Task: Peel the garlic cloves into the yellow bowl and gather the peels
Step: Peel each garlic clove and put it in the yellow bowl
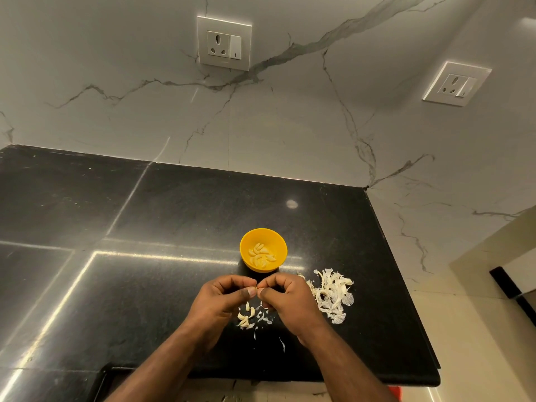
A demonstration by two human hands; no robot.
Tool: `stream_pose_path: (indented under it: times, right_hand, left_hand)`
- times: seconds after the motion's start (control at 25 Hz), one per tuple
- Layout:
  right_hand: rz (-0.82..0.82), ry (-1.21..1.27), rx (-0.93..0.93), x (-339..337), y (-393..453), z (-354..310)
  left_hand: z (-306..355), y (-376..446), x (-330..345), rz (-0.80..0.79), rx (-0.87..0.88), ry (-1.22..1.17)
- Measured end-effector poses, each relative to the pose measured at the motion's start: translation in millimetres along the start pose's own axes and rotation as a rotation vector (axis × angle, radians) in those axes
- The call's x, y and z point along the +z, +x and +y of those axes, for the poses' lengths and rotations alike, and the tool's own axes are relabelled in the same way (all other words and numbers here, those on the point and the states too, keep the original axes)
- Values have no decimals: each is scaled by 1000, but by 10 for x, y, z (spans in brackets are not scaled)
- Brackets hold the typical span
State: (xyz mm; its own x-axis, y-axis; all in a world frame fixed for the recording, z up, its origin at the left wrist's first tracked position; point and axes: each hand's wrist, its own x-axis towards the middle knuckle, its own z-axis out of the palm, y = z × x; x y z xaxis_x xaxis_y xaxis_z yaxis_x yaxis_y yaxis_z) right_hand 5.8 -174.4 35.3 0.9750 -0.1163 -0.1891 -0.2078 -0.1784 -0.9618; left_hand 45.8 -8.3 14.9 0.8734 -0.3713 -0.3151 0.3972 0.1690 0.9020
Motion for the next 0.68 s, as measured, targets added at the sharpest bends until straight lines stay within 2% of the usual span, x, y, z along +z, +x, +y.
stream_pose_path:
  times: [0.24, 0.4, 0.52, 0.68]
  right_hand:
    - [13, 201, 122, 47, 13, 22]
    - [28, 192, 134, 59, 17, 39]
    - [120, 54, 118, -42, 33, 71]
    - [182, -365, 62, -209, 13, 133]
  left_hand:
    - [-18, -5, 25, 16, 8, -7]
    - [-39, -3, 32, 47, -2, -77]
    - [-76, 1, -6, 55, -53, -98]
    - [-84, 3, -38, 41, -113, -109]
